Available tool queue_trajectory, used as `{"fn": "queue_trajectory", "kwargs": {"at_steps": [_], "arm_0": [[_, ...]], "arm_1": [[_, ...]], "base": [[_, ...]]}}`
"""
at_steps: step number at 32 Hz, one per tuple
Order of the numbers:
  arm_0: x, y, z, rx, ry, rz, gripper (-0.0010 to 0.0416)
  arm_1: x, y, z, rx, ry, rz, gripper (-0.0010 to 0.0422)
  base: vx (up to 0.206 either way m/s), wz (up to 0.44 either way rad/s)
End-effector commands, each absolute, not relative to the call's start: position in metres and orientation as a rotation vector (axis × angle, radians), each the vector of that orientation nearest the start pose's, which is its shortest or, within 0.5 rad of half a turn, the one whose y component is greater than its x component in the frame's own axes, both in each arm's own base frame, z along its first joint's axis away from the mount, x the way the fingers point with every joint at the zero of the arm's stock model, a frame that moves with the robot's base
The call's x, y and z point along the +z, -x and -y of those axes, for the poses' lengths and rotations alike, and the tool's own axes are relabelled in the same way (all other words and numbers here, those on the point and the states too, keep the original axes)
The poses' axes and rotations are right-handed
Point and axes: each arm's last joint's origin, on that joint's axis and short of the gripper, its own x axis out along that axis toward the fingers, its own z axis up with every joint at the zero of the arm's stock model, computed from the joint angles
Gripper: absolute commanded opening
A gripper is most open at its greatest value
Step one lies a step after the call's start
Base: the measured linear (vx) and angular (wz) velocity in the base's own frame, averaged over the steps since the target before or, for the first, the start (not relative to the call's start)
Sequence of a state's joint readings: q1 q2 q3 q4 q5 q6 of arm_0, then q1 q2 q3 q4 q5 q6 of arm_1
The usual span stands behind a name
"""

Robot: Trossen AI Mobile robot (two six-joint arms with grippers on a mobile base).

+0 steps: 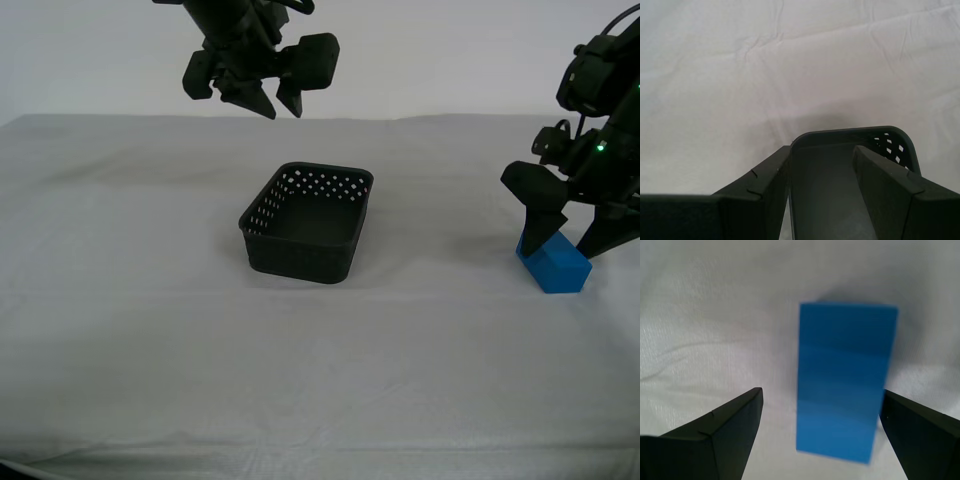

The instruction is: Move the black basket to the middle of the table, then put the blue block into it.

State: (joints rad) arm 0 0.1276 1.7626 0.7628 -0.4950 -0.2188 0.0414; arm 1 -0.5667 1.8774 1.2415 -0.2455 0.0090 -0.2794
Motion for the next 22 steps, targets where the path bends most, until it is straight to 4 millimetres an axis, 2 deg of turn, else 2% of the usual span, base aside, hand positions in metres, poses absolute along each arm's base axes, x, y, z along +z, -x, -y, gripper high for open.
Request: {"fn": "queue_trajectory", "kwargs": {"at_steps": [1,6,9,13,17,19,22], "arm_0": [[0.089,-0.260,-0.041,0.237,-0.082,-1.523,0.0302],[0.078,-0.267,-0.041,0.200,-0.046,-1.555,0.0316],[0.076,-0.272,-0.042,0.166,-0.066,-1.562,0.0292],[0.077,-0.274,-0.042,0.122,-0.070,-1.561,0.0210],[0.077,-0.274,-0.042,0.118,-0.074,-1.561,0.0059],[0.077,-0.273,-0.042,0.117,-0.075,-1.563,0.0001],[0.078,-0.273,-0.042,0.118,-0.075,-1.569,0.0004]], "arm_1": [[0.183,-0.332,0.211,-0.414,0.003,-0.925,0.0167],[0.183,-0.333,0.210,-0.414,0.001,-0.927,0.0167],[0.183,-0.333,0.210,-0.414,0.000,-0.926,0.0167],[0.183,-0.333,0.210,-0.413,0.000,-0.926,0.0167],[0.183,-0.333,0.210,-0.413,0.001,-0.926,0.0167],[0.183,-0.333,0.210,-0.413,0.000,-0.926,0.0167],[0.183,-0.333,0.210,-0.413,0.000,-0.927,0.0167]], "base": [[0.000,0.000],[0.000,0.000],[0.000,0.000],[0.000,0.000],[0.000,0.000],[0.000,0.000],[0.000,0.000]]}}
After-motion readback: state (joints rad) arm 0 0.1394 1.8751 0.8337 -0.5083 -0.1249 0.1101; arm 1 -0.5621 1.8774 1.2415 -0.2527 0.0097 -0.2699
